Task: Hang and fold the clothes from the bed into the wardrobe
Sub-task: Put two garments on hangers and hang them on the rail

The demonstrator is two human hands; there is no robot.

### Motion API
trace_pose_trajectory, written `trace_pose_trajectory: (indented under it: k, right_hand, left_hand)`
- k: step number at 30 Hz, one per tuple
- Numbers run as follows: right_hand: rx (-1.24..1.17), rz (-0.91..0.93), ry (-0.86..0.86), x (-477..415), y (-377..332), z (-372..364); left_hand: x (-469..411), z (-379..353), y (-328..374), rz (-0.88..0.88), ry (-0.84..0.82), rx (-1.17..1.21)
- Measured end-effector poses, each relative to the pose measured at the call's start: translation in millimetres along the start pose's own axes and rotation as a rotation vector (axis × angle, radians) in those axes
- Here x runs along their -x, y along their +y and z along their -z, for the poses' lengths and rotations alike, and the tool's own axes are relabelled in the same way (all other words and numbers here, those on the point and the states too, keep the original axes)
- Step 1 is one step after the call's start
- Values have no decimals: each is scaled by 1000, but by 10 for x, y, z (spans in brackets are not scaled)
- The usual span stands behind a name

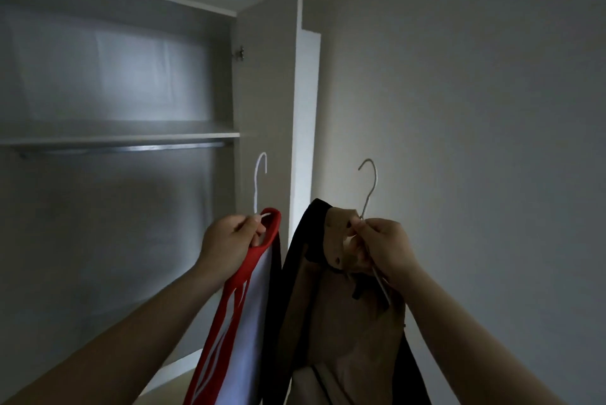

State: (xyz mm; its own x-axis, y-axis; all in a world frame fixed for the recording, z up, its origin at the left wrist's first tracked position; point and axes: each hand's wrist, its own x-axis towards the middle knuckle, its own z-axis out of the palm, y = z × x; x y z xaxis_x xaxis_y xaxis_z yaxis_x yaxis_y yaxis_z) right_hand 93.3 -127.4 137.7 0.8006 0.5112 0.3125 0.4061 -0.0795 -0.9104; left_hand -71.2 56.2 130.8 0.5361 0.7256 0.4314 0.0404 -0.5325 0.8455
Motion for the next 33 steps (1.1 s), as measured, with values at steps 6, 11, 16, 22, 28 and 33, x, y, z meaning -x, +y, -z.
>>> trace_pose_trajectory:
  k: [6, 11, 16, 22, 28, 33]
  right_hand:
    - [-93, 36, -200, -654, -40, -757]
    - [-165, -15, -333, -1011, -10, -1466]
    - [-175, -38, -398, -1350, 75, -2209]
    - [-156, -68, -443, -1794, 110, -3071]
    - [-130, -53, -481, -2204, 150, -3677]
    - [-166, -32, -552, -2585, 235, -4333]
  left_hand:
    - [-417, 346, -345, 52, 166, -129]
    - [-679, 653, -709, 141, 202, -186]
    - [-964, 964, -1186, 228, 247, -186]
    - [-1369, 1341, -1748, 314, 269, -173]
    - [-1807, 1582, -2127, 333, 310, -171]
    - [-2233, 1813, -2529, 355, 355, -239]
